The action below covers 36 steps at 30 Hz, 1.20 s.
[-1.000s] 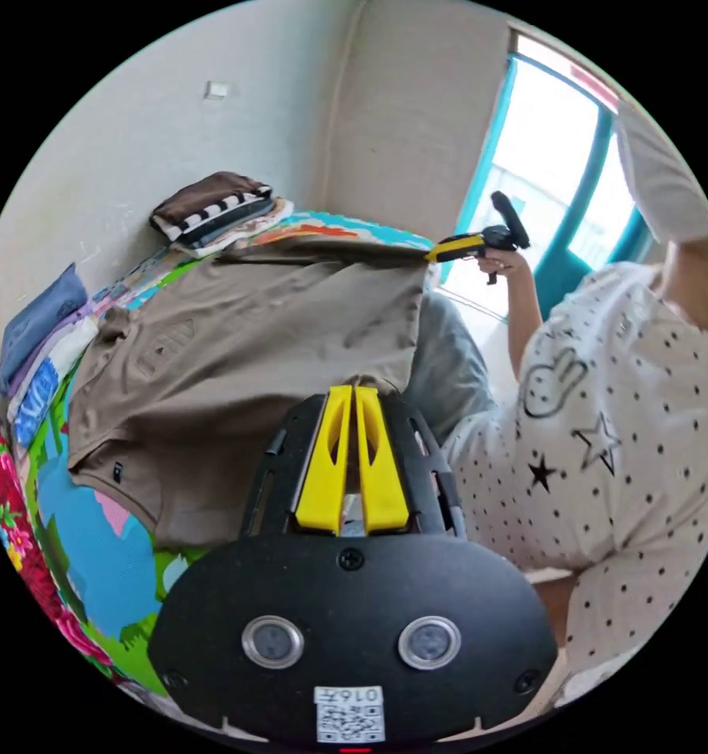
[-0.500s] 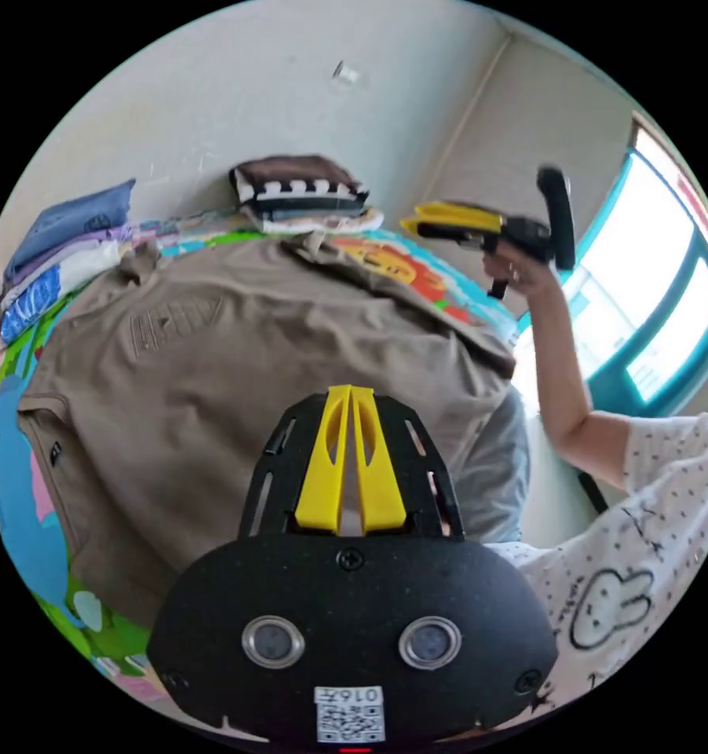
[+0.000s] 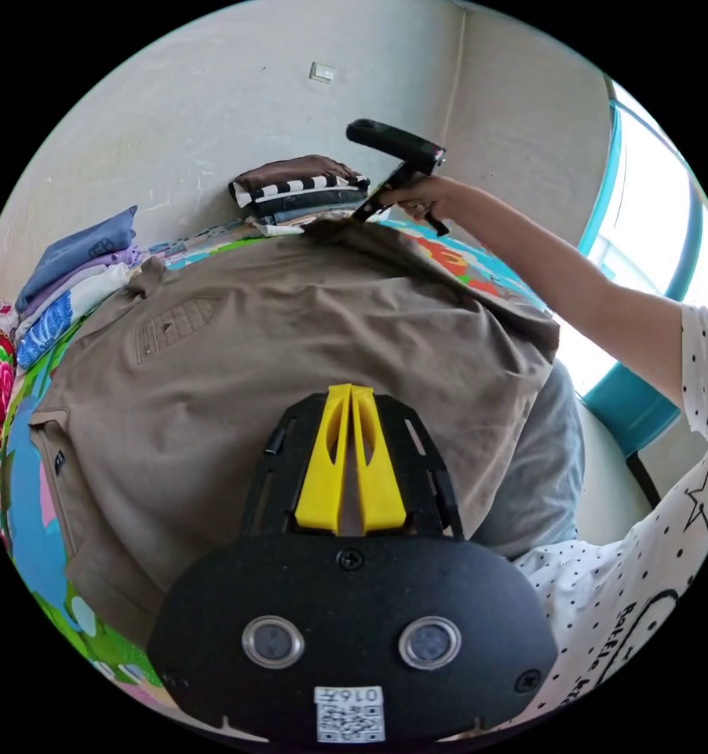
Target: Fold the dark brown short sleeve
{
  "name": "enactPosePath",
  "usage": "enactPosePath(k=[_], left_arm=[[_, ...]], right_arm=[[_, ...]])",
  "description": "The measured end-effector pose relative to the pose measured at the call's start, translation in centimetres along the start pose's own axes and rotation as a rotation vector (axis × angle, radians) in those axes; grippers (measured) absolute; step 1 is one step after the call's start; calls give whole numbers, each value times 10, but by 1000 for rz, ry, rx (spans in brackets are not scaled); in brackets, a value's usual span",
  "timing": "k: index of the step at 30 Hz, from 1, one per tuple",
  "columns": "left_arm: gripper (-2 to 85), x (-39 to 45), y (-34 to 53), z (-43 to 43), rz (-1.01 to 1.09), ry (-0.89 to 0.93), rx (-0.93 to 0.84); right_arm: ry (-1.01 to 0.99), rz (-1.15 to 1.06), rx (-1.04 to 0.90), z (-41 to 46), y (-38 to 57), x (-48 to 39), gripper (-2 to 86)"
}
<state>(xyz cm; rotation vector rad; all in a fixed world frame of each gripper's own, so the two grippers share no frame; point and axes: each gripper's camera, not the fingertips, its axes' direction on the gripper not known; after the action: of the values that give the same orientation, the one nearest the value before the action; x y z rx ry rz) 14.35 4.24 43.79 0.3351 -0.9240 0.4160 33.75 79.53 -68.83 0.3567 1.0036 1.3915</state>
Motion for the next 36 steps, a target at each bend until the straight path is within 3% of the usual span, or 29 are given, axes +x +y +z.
enactPosePath(k=[5, 7, 9, 11, 14, 16, 19, 23, 25, 32, 36], left_arm=[[-10, 1, 4, -4, -6, 12, 11], [-10, 2, 5, -5, -4, 10, 14], [-10, 4, 6, -7, -1, 5, 16], [-10, 6, 7, -9, 1, 0, 18], [-10, 10, 9, -12, 6, -8, 20], [-10, 11, 9, -13, 7, -10, 20], [-10, 11, 10, -16, 2, -4, 21], [-10, 10, 12, -21, -13, 16, 26], [-10, 9, 13, -23, -21, 25, 29], [-9, 13, 16, -32, -20, 24, 34], [-7, 17, 12, -43, -29, 21, 3]], right_arm=[[599, 155, -207, 46, 37, 75, 21], [629, 157, -208, 53, 52, 86, 47], [489, 220, -139, 45, 63, 97, 54], [139, 350, 4, 30, 73, 114, 54], [-247, 349, 70, 36, 73, 120, 41], [-283, 314, -7, 51, 65, 112, 23], [-91, 262, -211, 83, 55, 91, 5], [135, 173, -203, 93, 62, 72, -2], [209, 249, -165, 82, 79, 80, -1], [-206, 388, 369, -36, 277, 117, 37], [-349, 395, 497, -65, 398, 108, 96]])
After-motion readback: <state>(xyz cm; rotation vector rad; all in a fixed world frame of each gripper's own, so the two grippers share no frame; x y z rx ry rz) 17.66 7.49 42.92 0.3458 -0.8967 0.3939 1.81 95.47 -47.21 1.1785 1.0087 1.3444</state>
